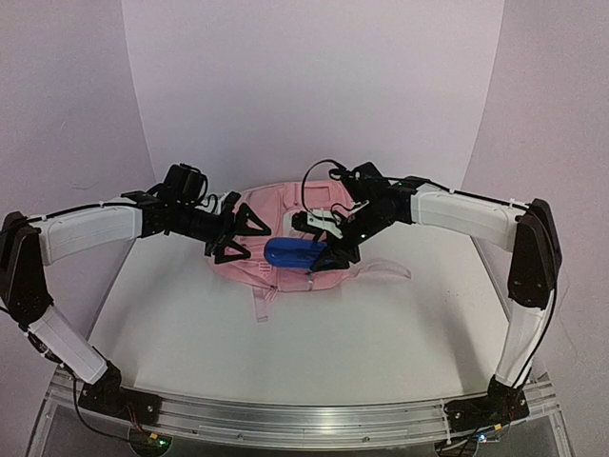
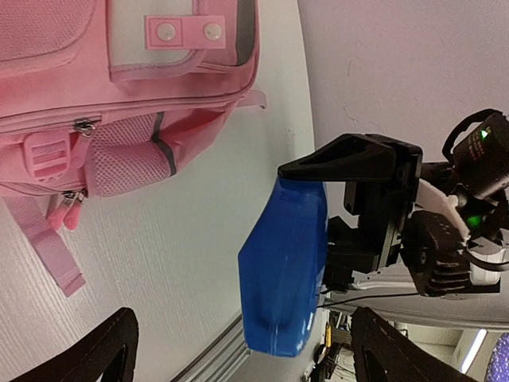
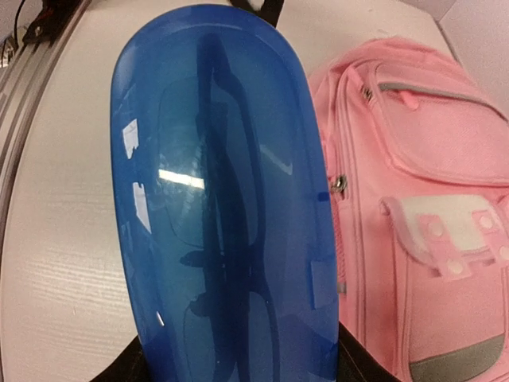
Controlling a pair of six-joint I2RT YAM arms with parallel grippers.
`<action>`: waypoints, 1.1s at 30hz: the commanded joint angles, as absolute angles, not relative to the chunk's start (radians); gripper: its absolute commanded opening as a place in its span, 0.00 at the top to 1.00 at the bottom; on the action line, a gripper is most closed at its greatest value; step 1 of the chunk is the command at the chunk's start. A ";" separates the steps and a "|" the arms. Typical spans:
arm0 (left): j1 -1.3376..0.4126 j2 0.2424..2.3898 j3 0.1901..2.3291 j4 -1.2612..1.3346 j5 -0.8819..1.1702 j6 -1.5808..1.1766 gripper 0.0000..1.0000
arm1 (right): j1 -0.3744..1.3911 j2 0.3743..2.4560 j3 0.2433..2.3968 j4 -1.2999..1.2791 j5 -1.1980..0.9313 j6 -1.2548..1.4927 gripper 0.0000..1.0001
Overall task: Pack the student bag
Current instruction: Pick up the personal item from the center of the board.
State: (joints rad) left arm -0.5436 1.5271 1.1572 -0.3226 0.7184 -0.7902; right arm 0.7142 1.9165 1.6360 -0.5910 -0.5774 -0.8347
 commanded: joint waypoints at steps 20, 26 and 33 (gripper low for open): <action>-0.574 1.527 1.116 -0.098 0.836 -0.869 0.67 | 0.761 1.851 1.586 -0.352 -0.544 -0.712 0.20; -0.523 1.468 1.086 -0.268 0.707 -0.808 0.77 | 0.761 1.871 1.574 -0.382 -0.488 -0.613 0.05; -0.431 1.349 0.999 -0.410 0.553 -0.803 0.79 | 0.761 2.045 1.780 -0.557 -0.471 -0.506 0.08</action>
